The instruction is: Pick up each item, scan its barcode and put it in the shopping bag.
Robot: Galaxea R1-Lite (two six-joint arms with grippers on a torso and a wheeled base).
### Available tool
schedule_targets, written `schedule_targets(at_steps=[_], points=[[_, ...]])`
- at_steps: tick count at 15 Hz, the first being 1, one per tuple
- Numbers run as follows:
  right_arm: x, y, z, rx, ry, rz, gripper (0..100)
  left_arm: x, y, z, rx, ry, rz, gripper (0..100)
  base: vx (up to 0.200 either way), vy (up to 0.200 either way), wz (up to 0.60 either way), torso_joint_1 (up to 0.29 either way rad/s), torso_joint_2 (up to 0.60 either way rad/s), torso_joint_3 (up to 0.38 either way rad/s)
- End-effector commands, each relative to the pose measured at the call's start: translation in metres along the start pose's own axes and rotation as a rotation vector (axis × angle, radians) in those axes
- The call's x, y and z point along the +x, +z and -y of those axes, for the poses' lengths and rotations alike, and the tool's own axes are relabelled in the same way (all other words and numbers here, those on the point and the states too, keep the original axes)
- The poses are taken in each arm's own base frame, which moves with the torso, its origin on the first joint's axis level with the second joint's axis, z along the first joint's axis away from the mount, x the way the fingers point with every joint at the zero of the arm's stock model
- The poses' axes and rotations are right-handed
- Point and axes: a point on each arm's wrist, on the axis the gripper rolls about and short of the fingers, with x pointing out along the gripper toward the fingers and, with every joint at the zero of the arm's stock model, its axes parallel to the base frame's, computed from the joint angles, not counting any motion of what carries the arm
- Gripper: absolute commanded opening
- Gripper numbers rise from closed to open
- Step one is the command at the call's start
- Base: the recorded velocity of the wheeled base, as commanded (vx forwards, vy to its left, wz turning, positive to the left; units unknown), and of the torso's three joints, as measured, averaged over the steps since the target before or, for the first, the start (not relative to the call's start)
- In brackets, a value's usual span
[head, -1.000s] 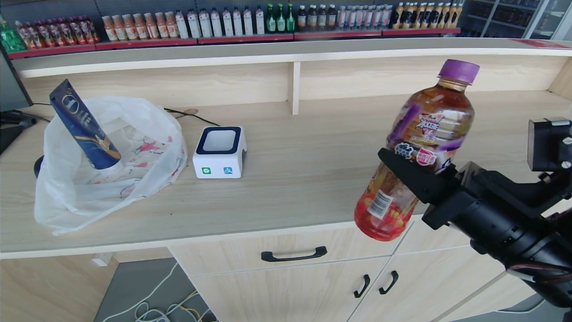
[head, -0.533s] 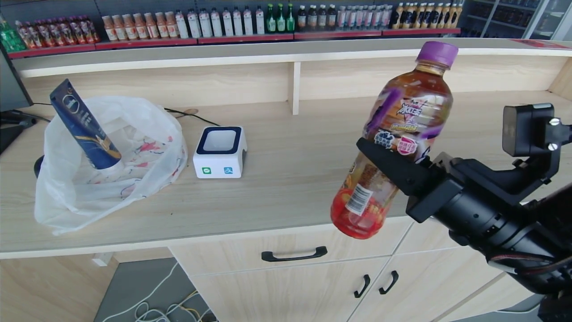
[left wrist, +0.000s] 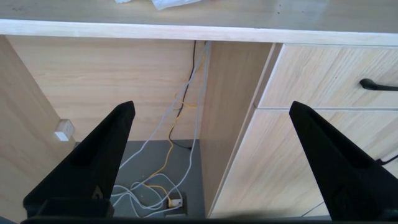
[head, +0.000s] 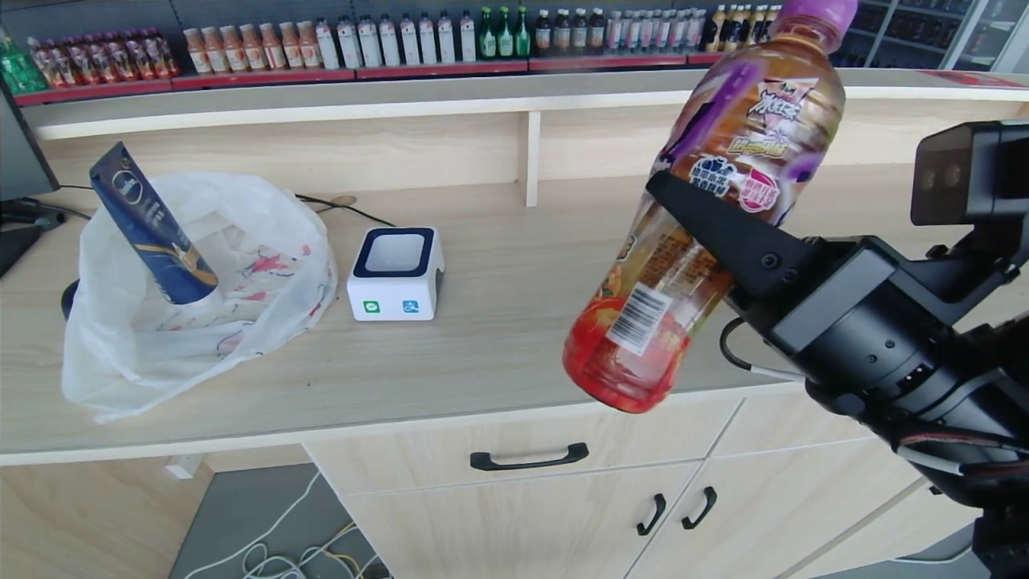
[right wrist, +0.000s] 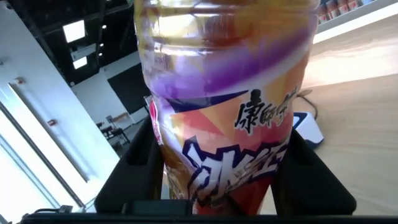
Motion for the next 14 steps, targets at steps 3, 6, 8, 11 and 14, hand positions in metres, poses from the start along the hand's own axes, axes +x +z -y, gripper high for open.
schedule_targets(at_steps=[3, 6, 8, 11, 14], points=[[-0.0038, 0.0137, -0.0126, 0.047, 0.038, 0.039, 0, 0.0, 0.0, 0.0, 0.0, 0.0, 0.0, 100, 0.0, 0.0, 0.0, 0.0, 0.0, 0.0], [-0.0033, 0.0125, -0.0148, 0.057, 0.046, 0.036, 0, 0.0, 0.0, 0.0, 0.0, 0.001, 0.0, 100, 0.0, 0.0, 0.0, 0.0, 0.0, 0.0], [-0.0036, 0.0104, -0.0159, 0.063, 0.049, 0.028, 0, 0.0, 0.0, 0.0, 0.0, 0.001, 0.0, 100, 0.0, 0.0, 0.0, 0.0, 0.0, 0.0], [-0.0037, 0.0097, -0.0155, 0.066, 0.048, 0.025, 0, 0.0, 0.0, 0.0, 0.0, 0.0, 0.0, 100, 0.0, 0.0, 0.0, 0.0, 0.0, 0.0], [-0.0034, 0.0088, -0.015, 0.078, 0.046, 0.022, 0, 0.0, 0.0, 0.0, 0.0, 0.0, 0.0, 100, 0.0, 0.0, 0.0, 0.0, 0.0, 0.0]])
